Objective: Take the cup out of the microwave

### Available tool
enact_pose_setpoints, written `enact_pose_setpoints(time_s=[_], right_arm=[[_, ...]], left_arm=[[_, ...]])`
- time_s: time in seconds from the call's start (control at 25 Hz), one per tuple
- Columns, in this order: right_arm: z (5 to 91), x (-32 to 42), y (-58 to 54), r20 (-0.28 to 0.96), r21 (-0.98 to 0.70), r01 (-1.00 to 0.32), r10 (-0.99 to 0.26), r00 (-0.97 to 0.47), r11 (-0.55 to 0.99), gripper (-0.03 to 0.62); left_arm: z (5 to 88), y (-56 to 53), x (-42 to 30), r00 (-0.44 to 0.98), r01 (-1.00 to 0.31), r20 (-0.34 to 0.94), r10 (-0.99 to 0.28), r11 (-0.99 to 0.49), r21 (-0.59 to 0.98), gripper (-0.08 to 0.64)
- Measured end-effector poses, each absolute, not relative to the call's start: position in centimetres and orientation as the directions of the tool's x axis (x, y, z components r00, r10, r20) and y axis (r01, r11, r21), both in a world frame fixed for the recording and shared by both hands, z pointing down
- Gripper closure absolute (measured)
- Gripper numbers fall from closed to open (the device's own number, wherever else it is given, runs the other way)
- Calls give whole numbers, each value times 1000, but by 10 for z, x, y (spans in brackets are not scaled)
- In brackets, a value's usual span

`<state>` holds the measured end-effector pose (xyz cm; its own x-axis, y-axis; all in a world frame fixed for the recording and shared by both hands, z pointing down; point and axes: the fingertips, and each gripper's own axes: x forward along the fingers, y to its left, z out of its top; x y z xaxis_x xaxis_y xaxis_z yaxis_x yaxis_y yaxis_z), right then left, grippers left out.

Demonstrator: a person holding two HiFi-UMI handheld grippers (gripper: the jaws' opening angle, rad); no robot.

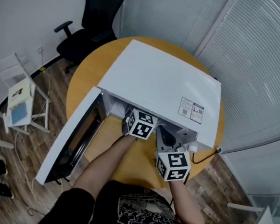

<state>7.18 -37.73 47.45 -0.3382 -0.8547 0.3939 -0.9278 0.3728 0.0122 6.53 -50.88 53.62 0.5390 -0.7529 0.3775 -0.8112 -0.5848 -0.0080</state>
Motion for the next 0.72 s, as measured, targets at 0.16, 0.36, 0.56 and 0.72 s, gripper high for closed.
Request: enact_pose_setpoints(time_s=[0.16, 0.36, 0.56, 0.72], right_arm=[[472, 72, -375, 388, 12, -931, -860, -333, 366, 577], [469, 72, -374, 380, 8, -934, -865, -328, 358, 577], [469, 66, -368, 378, 2, -929, -860, -342, 370, 577], [469, 61, -362, 378, 1, -924, -856, -353, 382, 577]], left_arm=[[537, -505, 63, 539, -811, 386, -749, -586, -5, 153], [535, -496, 59, 546, -803, 388, -743, -595, -10, 154], [535, -485, 51, 537, -811, 385, -751, -585, -8, 155], [535, -477, 43, 529, -819, 377, -760, -574, -6, 155]])
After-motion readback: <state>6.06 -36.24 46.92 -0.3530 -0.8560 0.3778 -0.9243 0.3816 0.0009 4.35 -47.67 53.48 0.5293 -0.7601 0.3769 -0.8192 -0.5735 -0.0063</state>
